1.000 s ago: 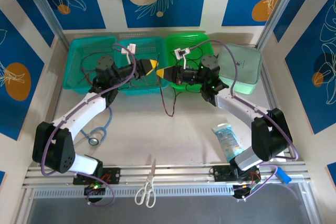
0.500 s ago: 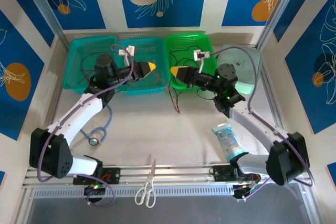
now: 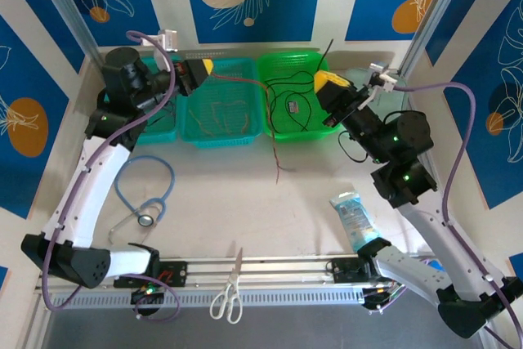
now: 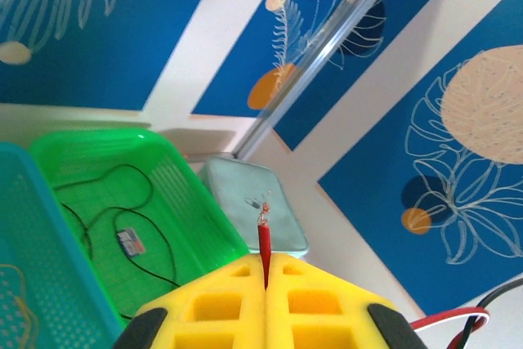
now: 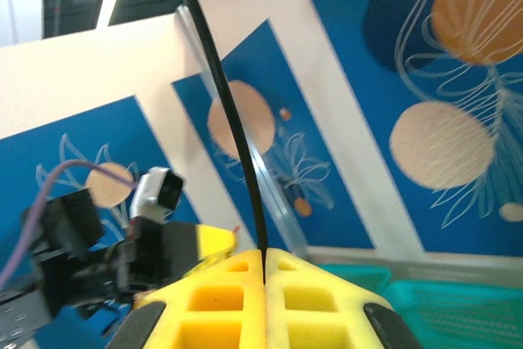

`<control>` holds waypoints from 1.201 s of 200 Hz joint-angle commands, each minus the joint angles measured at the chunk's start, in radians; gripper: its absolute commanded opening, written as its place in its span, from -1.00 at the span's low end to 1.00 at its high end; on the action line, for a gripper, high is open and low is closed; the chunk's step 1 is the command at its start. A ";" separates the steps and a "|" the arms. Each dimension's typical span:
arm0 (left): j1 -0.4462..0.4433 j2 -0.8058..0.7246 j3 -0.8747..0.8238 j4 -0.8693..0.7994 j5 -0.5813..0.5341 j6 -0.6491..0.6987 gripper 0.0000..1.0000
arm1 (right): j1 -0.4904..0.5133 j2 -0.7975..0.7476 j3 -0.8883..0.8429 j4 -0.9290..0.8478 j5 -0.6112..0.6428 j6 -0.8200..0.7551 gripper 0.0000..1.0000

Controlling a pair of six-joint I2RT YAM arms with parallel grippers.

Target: Untangle the cables

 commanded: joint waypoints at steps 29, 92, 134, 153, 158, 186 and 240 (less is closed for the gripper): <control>0.043 -0.027 0.054 -0.154 -0.172 0.146 -1.00 | -0.035 -0.032 0.068 -0.011 0.191 -0.095 -1.00; 0.246 -0.034 -0.022 -0.163 -0.179 0.126 -1.00 | -0.223 -0.081 0.105 -0.127 0.199 -0.052 -1.00; 0.381 -0.061 -0.103 -0.109 -0.146 0.057 -1.00 | -0.376 -0.091 0.129 -0.192 0.122 0.002 -1.00; 0.430 -0.086 -0.134 -0.092 -0.165 0.025 -1.00 | -0.427 -0.096 0.137 -0.209 0.104 0.017 -1.00; 0.445 -0.094 -0.143 -0.087 -0.173 0.013 -1.00 | -0.441 -0.098 0.139 -0.212 0.103 0.019 -1.00; 0.530 -0.150 -0.204 -0.047 -0.213 -0.043 -1.00 | -0.514 -0.113 0.151 -0.243 0.108 0.023 -1.00; 0.614 -0.194 -0.265 -0.013 -0.244 -0.113 -1.00 | -0.639 -0.159 0.129 -0.271 0.171 0.058 -1.00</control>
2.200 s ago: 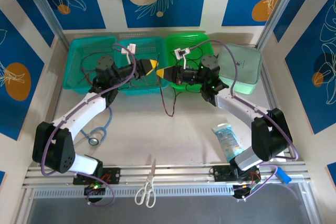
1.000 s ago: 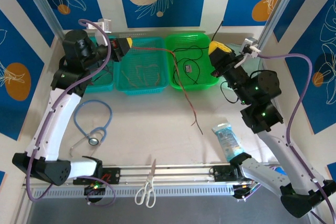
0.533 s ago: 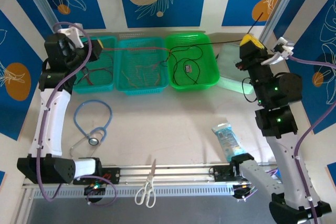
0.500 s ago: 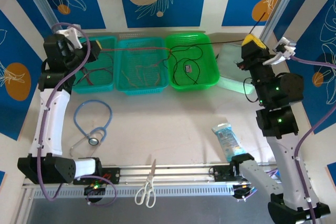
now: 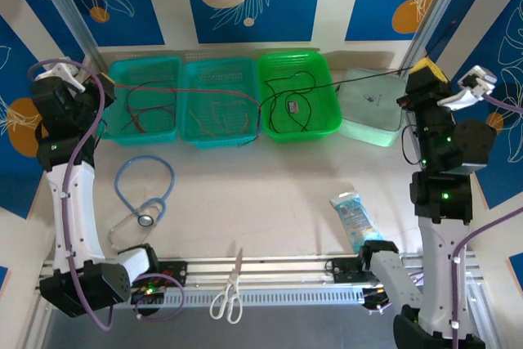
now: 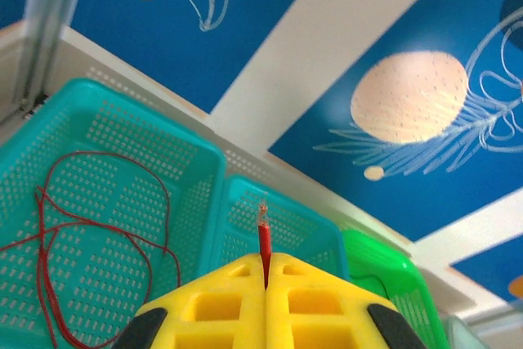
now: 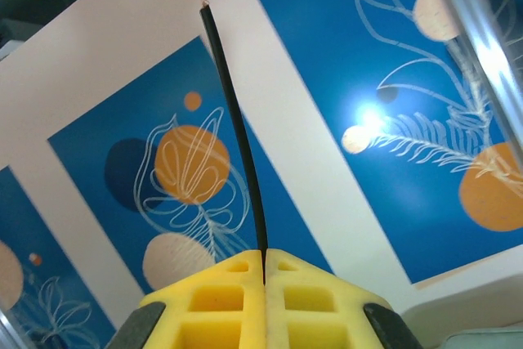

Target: Untangle the cables

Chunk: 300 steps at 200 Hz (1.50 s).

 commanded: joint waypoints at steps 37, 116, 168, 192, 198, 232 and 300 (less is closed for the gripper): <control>0.070 -0.016 -0.065 0.095 -0.030 -0.121 -1.00 | -0.104 -0.049 0.021 -0.031 0.119 0.022 -1.00; 0.100 0.003 -0.070 0.252 0.088 -0.279 -1.00 | -0.190 -0.025 0.053 -0.068 -0.006 0.059 -1.00; 0.099 0.046 0.053 0.283 0.129 -0.314 -1.00 | -0.179 0.130 0.205 -0.039 -0.198 0.154 -1.00; 0.099 0.078 0.110 0.293 0.132 -0.322 -1.00 | -0.120 0.220 0.300 -0.023 -0.236 0.181 -1.00; 0.099 0.085 0.123 0.294 0.130 -0.324 -1.00 | -0.092 0.243 0.326 -0.025 -0.236 0.175 -1.00; 0.097 0.130 0.199 0.323 0.124 -0.352 -1.00 | 0.090 0.384 0.483 -0.028 -0.212 0.092 -1.00; 0.096 0.166 0.223 0.335 0.110 -0.364 -1.00 | 0.253 0.760 0.843 -0.034 -0.183 -0.009 -1.00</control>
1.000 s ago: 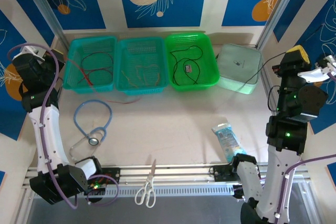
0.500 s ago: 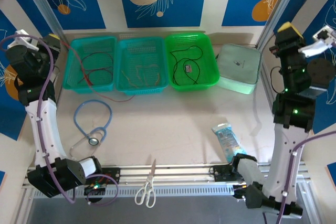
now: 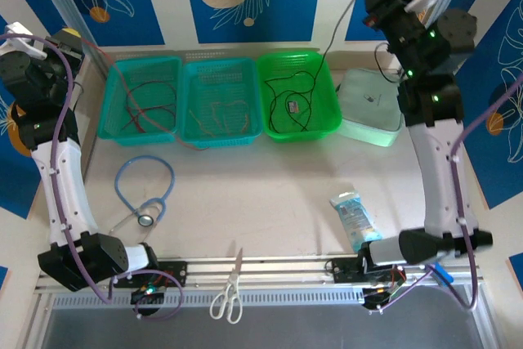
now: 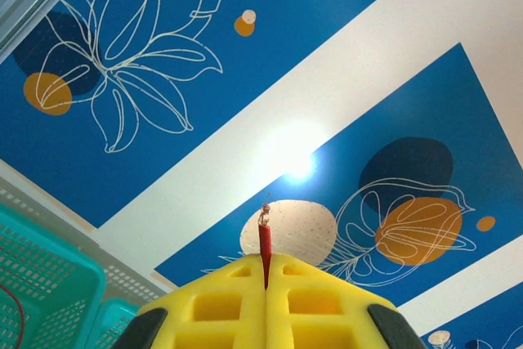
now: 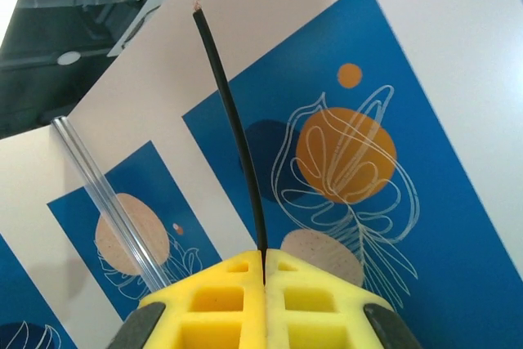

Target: Untangle the cables

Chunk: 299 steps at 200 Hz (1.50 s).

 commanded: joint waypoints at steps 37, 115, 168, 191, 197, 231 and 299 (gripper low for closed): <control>0.000 -0.022 -0.031 0.052 0.011 -0.015 -1.00 | 0.023 0.331 0.428 -0.153 -0.011 -0.108 -1.00; -0.009 -0.117 -0.240 0.064 0.018 0.001 -1.00 | -0.013 0.560 0.752 -0.314 -0.042 -0.133 -1.00; -0.013 -0.148 -0.300 0.060 0.031 -0.001 -1.00 | 0.030 0.499 0.311 -0.266 0.036 -0.238 -1.00; -0.015 -0.170 -0.324 0.037 0.029 0.007 -1.00 | 0.047 0.455 0.054 -0.201 0.061 -0.217 -1.00; -0.016 -0.177 -0.335 0.035 0.027 0.007 -1.00 | 0.053 0.444 -0.012 -0.186 0.068 -0.207 -1.00; -0.020 -0.191 -0.368 0.040 0.028 0.005 -1.00 | 0.060 0.445 -0.290 -0.112 0.067 -0.163 -1.00; -0.053 -0.191 -0.327 0.009 0.022 0.022 -1.00 | 0.082 0.760 -0.017 -0.452 -0.002 -0.199 -1.00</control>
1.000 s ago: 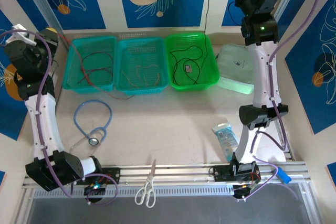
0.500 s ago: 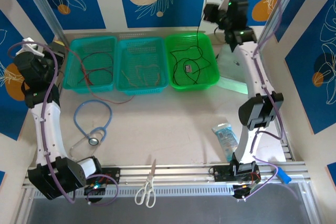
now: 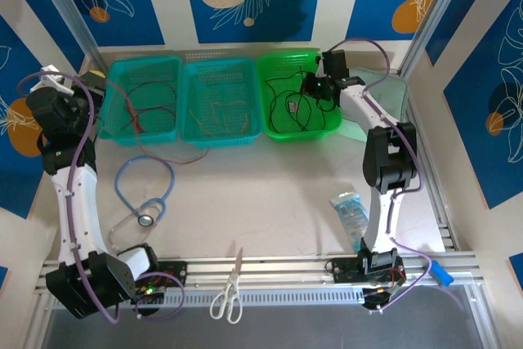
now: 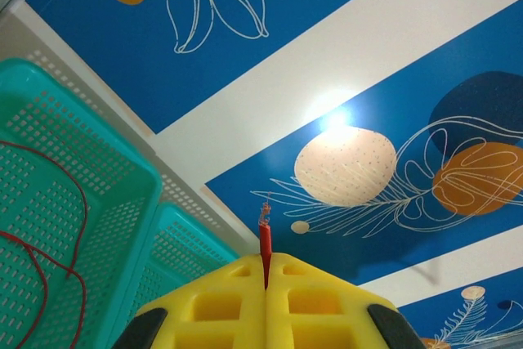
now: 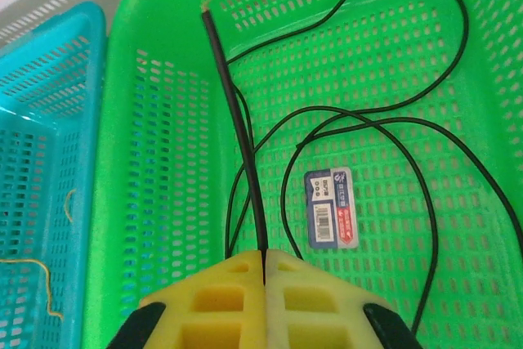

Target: Untangle the cables

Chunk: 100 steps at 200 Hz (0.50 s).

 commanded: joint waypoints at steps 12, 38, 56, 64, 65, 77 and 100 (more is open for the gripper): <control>-0.024 -0.020 0.041 -0.010 0.011 0.021 -1.00 | 0.032 0.174 0.235 -0.242 0.020 -0.043 -1.00; -0.030 -0.042 0.046 -0.039 0.004 0.028 -1.00 | 0.048 0.247 0.305 -0.304 0.062 -0.026 -1.00; -0.034 -0.057 0.046 -0.064 0.009 0.038 -1.00 | 0.051 0.264 0.318 -0.313 0.074 -0.020 -0.98; -0.035 -0.063 0.042 -0.071 0.009 0.042 -1.00 | 0.051 0.271 0.331 -0.323 0.081 -0.020 -0.91; -0.035 -0.063 0.041 -0.073 0.009 0.043 -1.00 | 0.051 0.272 0.334 -0.325 0.082 -0.020 -0.90; -0.036 -0.070 0.041 -0.080 0.009 0.049 -1.00 | 0.049 0.284 0.357 -0.343 0.079 -0.022 -0.72; -0.037 -0.077 0.056 -0.099 0.009 0.053 -1.00 | 0.036 0.275 0.377 -0.358 0.060 -0.011 -0.34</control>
